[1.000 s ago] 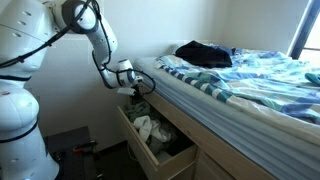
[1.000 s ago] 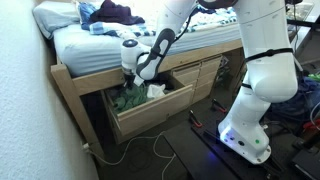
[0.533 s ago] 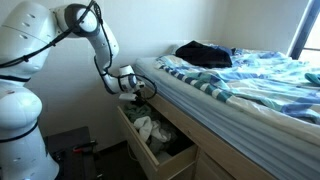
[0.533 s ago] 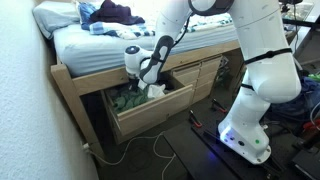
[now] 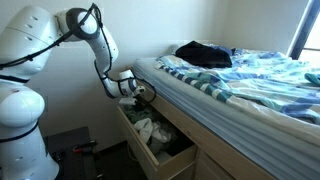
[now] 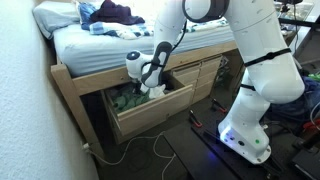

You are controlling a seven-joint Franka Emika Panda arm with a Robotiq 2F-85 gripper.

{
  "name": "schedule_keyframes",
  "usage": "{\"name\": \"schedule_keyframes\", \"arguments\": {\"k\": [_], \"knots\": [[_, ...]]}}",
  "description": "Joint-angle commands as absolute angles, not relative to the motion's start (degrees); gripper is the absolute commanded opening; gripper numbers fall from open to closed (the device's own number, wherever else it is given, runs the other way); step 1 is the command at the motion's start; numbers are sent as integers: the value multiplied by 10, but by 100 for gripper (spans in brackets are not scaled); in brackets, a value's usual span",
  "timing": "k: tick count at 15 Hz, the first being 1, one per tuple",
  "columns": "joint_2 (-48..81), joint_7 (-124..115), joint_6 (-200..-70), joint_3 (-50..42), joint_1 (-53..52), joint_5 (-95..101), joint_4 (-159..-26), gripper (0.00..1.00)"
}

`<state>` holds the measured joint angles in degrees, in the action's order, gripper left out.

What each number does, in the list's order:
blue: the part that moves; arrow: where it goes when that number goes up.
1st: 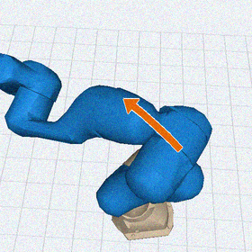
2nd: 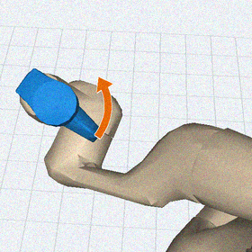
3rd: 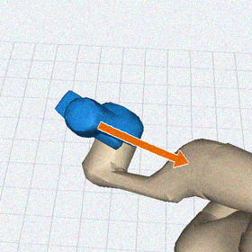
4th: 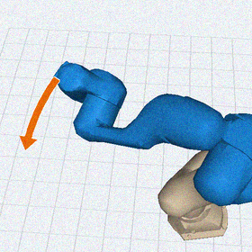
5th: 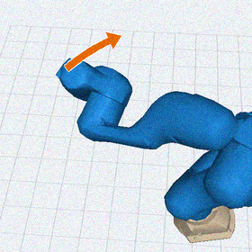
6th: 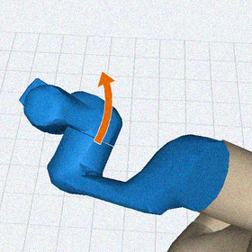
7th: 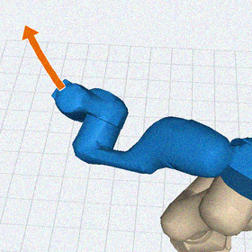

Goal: Open the topmost drawer on the left, push the clothes inside it down, and then close the drawer

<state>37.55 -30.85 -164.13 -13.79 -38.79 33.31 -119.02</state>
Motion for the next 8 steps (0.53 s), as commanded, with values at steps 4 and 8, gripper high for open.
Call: {"name": "schedule_keyframes", "arguments": {"k": [4,8], "knots": [[393,-307,-1636,-175,-412,325,-1212,0],[396,-307,-1633,-185,-411,318,-1227,0]]}}
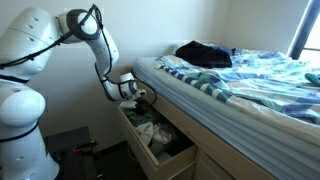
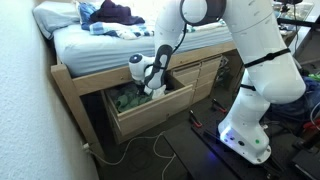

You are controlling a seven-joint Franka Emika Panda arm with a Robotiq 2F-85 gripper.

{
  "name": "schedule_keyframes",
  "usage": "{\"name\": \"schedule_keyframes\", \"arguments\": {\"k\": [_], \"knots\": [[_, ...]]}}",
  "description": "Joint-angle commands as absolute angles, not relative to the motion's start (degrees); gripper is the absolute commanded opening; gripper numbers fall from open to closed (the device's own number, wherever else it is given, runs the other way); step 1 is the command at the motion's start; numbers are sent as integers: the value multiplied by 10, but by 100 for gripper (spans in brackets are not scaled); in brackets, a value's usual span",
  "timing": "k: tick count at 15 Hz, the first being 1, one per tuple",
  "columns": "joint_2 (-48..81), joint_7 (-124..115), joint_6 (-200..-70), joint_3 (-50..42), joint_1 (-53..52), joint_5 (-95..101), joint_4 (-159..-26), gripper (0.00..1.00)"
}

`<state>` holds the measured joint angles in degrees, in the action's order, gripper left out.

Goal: Open the topmost drawer on the left, push the clothes inside it down, and then close the drawer

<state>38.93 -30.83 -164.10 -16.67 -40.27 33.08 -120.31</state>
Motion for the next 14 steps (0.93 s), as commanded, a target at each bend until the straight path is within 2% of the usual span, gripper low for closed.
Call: {"name": "schedule_keyframes", "arguments": {"k": [1,14], "knots": [[396,-308,-1633,-188,-411,316,-1231,0],[399,-308,-1639,-218,-410,273,-1267,0]]}}
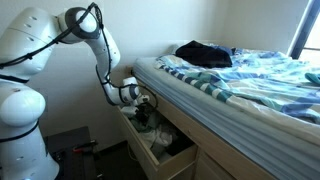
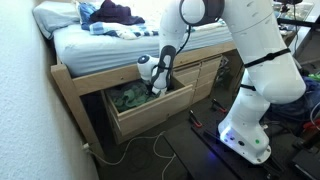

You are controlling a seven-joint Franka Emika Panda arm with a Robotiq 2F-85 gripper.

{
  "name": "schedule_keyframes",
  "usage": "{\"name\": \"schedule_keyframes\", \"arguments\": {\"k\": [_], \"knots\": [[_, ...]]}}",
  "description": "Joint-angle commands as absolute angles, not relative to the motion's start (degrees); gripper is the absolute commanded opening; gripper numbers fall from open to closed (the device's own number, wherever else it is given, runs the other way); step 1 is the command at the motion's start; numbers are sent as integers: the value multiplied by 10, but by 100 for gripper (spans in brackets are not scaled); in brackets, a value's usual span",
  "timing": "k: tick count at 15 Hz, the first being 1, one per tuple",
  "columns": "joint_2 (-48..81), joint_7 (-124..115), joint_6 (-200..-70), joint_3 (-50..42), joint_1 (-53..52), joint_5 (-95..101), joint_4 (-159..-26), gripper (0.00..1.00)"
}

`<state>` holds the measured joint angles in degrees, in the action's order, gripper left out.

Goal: Open the topmost drawer on the left, push the clothes inside it down, and then close the drawer

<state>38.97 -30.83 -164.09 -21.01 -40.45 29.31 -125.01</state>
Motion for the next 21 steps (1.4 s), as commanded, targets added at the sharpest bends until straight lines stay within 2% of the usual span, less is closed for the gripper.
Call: {"name": "schedule_keyframes", "arguments": {"k": [1,16,21], "knots": [[402,-309,-1643,-215,-409,266,-1266,0],[395,-297,-1642,-212,-415,227,-1247,0],[469,-217,-1650,-113,-307,154,-1181,0]]}}
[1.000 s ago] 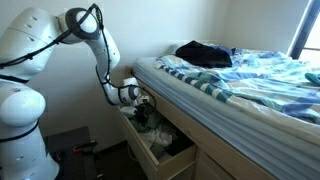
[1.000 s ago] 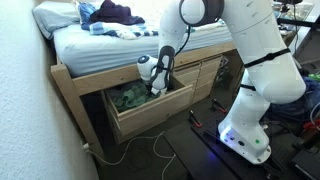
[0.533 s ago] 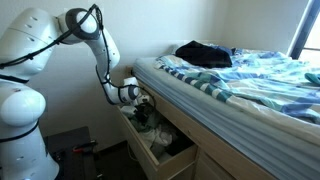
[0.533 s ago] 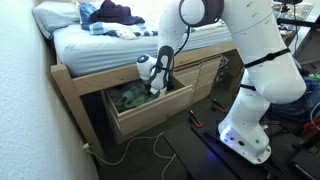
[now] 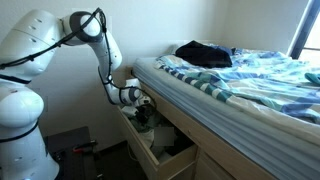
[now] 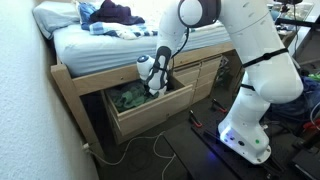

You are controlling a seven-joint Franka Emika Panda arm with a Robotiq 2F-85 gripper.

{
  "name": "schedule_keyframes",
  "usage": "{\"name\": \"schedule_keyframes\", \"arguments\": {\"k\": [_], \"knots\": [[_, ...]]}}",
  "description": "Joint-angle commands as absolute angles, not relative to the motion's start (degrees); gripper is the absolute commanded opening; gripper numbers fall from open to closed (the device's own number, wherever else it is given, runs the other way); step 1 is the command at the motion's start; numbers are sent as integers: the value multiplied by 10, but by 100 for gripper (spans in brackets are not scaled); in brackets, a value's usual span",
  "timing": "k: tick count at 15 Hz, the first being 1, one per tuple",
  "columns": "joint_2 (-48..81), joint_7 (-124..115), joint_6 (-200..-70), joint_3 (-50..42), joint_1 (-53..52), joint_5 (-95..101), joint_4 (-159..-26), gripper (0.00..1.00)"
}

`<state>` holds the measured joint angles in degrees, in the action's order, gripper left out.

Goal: Open the topmost drawer on the left, push the clothes inside it down, and then close the drawer

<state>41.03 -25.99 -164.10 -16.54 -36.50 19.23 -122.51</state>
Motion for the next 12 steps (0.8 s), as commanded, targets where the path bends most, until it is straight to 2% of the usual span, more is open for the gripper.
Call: {"name": "schedule_keyframes", "arguments": {"k": [1,8,12], "knots": [[479,-204,-1649,-100,-289,144,-1171,0],[493,-188,-1638,-74,-255,134,-1158,0],[437,-205,-1637,-94,-278,144,-1197,1]]}}
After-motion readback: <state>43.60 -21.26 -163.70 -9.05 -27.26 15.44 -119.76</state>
